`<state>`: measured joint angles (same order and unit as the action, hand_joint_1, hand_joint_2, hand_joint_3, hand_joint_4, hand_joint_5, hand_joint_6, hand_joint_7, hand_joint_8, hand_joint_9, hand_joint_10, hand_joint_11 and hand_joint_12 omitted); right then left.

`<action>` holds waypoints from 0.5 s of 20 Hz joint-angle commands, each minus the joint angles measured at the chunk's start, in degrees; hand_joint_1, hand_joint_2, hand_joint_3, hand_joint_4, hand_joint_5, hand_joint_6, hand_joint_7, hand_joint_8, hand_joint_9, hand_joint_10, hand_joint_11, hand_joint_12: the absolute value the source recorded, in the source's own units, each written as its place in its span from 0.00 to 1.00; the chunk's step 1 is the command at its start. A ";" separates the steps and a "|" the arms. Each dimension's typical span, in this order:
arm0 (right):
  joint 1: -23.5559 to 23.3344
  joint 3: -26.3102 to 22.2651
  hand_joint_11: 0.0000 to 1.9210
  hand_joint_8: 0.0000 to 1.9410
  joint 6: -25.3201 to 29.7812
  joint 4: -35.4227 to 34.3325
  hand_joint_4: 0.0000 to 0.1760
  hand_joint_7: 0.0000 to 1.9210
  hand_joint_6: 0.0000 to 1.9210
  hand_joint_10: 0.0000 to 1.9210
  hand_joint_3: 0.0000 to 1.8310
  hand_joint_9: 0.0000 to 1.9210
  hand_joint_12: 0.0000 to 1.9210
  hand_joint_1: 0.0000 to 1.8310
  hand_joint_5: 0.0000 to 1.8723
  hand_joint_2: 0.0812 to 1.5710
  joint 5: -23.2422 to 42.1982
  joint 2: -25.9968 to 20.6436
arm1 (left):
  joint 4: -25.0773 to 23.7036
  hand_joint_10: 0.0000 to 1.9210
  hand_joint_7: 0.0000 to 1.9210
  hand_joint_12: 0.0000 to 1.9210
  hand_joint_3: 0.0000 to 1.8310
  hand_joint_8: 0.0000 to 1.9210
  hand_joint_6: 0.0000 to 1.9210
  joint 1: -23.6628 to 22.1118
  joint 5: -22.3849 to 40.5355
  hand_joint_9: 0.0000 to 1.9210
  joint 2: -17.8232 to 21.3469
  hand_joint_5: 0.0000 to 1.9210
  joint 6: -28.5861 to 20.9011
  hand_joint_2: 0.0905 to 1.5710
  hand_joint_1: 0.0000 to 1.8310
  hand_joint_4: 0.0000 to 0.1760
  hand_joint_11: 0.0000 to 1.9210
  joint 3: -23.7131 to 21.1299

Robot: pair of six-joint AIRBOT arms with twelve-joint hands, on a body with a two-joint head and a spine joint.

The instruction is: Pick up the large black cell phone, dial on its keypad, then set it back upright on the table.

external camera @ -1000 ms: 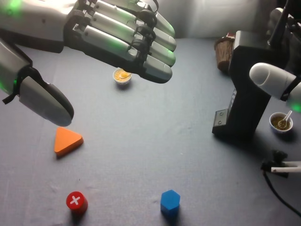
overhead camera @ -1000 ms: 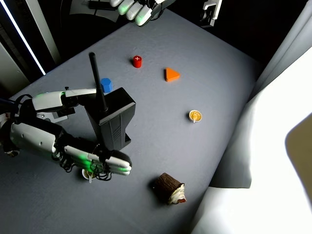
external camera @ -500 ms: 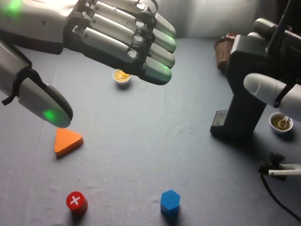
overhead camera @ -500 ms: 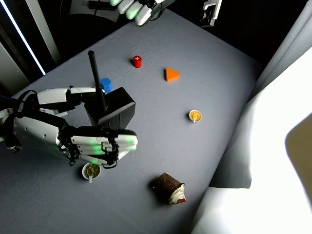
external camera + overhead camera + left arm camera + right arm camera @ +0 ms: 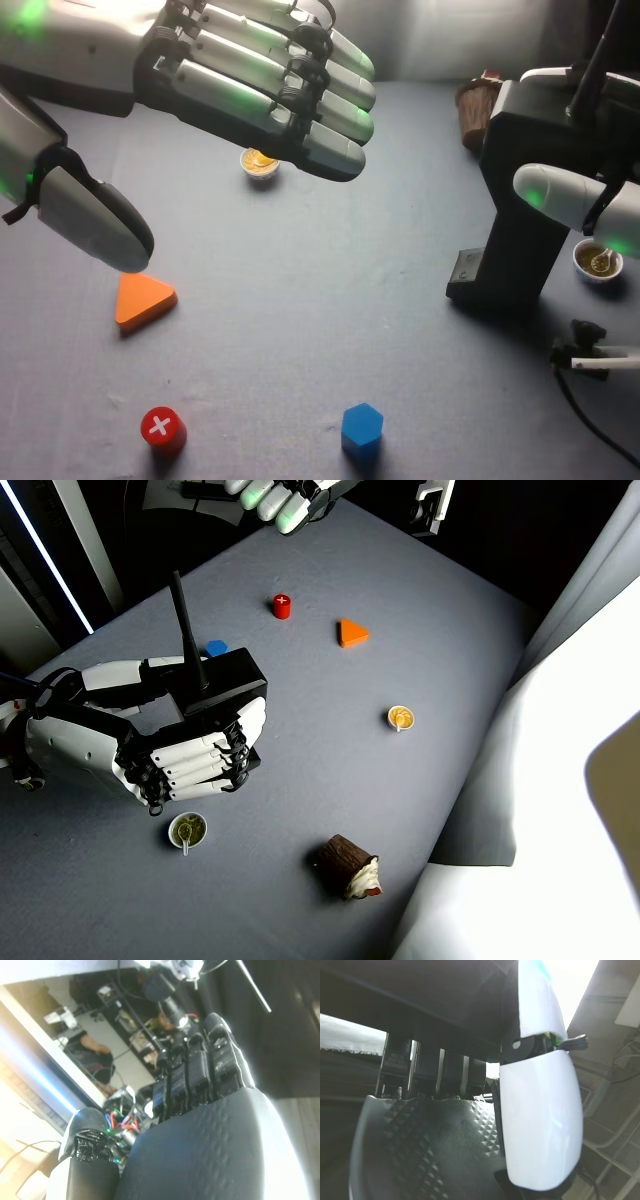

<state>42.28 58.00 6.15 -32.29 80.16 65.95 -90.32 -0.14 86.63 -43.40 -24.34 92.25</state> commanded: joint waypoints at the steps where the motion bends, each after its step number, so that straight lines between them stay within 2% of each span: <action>1: -0.33 0.30 0.45 0.54 1.07 2.20 0.00 0.46 0.44 0.64 0.00 0.46 0.83 0.81 0.48 0.70 6.14 -0.42 | 6.27 0.00 0.09 0.20 0.00 0.00 0.00 -1.83 1.77 0.07 0.33 0.10 -0.28 0.77 0.00 0.07 0.00 0.16; 4: -0.33 1.88 0.46 0.55 2.02 4.89 0.00 0.46 0.46 0.62 0.00 0.46 0.82 0.81 0.48 0.70 7.52 -0.47 | 5.05 0.00 0.10 0.23 0.00 0.00 0.00 -2.87 1.89 0.08 0.04 0.10 -0.38 0.77 0.00 0.08 0.00 0.15; 5: -0.33 2.24 0.46 0.54 2.30 6.11 0.00 0.46 0.45 0.61 0.00 0.47 0.81 0.81 0.49 0.70 8.49 -0.70 | 4.92 0.00 0.10 0.22 0.00 0.00 0.00 -3.06 2.01 0.07 -0.03 0.10 -0.66 0.77 0.00 0.08 0.00 0.11; 6: -0.33 2.31 0.40 0.61 2.68 6.60 0.00 0.39 0.53 0.67 0.00 0.41 0.84 0.81 0.43 0.73 9.18 -0.87 | 4.49 0.00 0.10 0.21 0.00 0.00 0.00 -3.10 2.02 0.07 -0.04 0.09 -0.40 0.77 0.01 0.06 0.00 -0.05; 7: -0.33 2.35 0.39 0.62 2.97 7.31 0.00 0.38 0.56 0.68 0.00 0.41 0.86 0.81 0.42 0.74 10.01 -1.07 | 2.72 0.00 0.10 0.24 0.00 0.00 0.00 -3.09 2.11 0.08 -0.06 0.10 -0.20 0.77 0.04 0.06 0.00 -0.22; 9: -0.34 2.47 0.38 0.62 3.56 9.83 0.00 0.39 0.56 0.68 0.00 0.40 0.87 0.81 0.41 0.74 13.13 -1.27 | 2.83 0.01 0.13 0.29 0.00 0.00 0.00 -3.00 1.53 0.12 -0.09 0.11 -1.14 0.77 0.13 0.05 0.00 -0.36; 10: -0.34 2.31 0.45 0.56 3.74 10.65 0.00 0.45 0.42 0.63 0.00 0.45 0.83 0.81 0.50 0.70 14.30 -1.47 | 2.71 0.01 0.13 0.28 0.00 0.00 0.00 -2.93 1.71 0.12 -0.10 0.11 -0.08 0.78 0.16 0.05 0.00 -0.38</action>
<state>42.35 60.23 8.40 -22.92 84.93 65.21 -94.11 -1.67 87.18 -43.81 -24.47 91.88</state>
